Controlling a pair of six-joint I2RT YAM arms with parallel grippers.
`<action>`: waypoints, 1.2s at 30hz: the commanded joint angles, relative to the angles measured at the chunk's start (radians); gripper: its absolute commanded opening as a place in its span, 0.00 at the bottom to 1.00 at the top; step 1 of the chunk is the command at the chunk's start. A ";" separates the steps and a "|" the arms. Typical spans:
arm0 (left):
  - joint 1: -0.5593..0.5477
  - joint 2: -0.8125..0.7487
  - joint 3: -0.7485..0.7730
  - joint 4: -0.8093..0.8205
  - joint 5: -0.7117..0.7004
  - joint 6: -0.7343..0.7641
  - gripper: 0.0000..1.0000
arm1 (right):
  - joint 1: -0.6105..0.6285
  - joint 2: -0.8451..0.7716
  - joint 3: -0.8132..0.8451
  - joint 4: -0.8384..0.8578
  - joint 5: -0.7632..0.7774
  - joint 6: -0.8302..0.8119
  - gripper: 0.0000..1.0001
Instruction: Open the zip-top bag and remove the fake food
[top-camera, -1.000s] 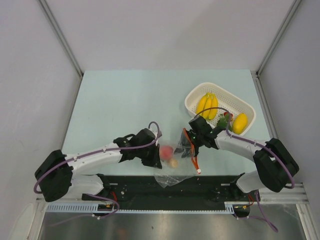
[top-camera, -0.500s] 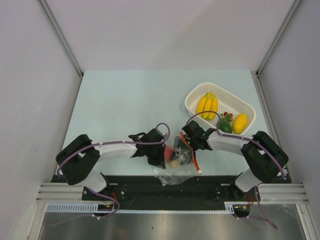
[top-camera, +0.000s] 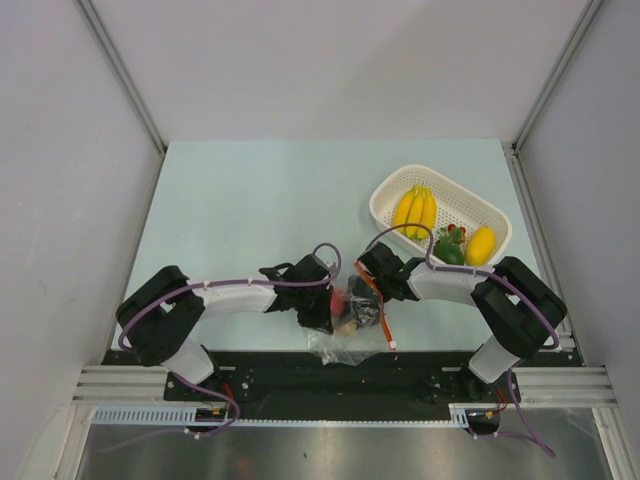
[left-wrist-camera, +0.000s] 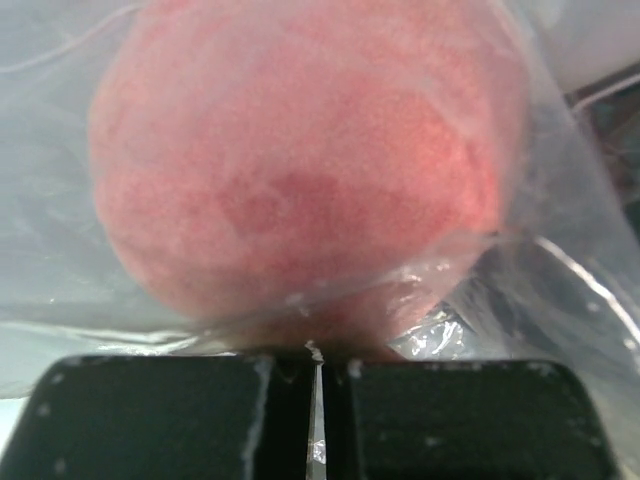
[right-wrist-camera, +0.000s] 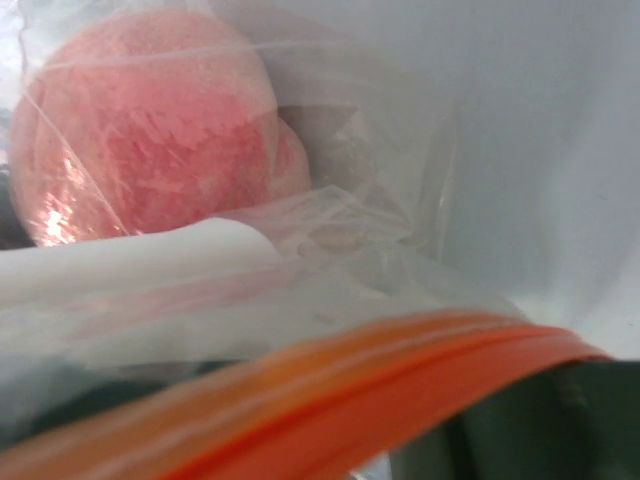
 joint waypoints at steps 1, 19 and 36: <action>0.030 -0.012 0.001 0.018 -0.013 0.002 0.01 | -0.009 -0.062 0.018 -0.029 0.034 -0.012 0.41; 0.132 -0.047 -0.006 -0.035 -0.028 0.103 0.00 | -0.198 -0.292 0.018 -0.216 -0.008 -0.095 0.38; 0.135 -0.187 -0.035 0.016 0.147 0.059 0.40 | -0.190 -0.178 0.018 -0.172 -0.049 -0.112 0.71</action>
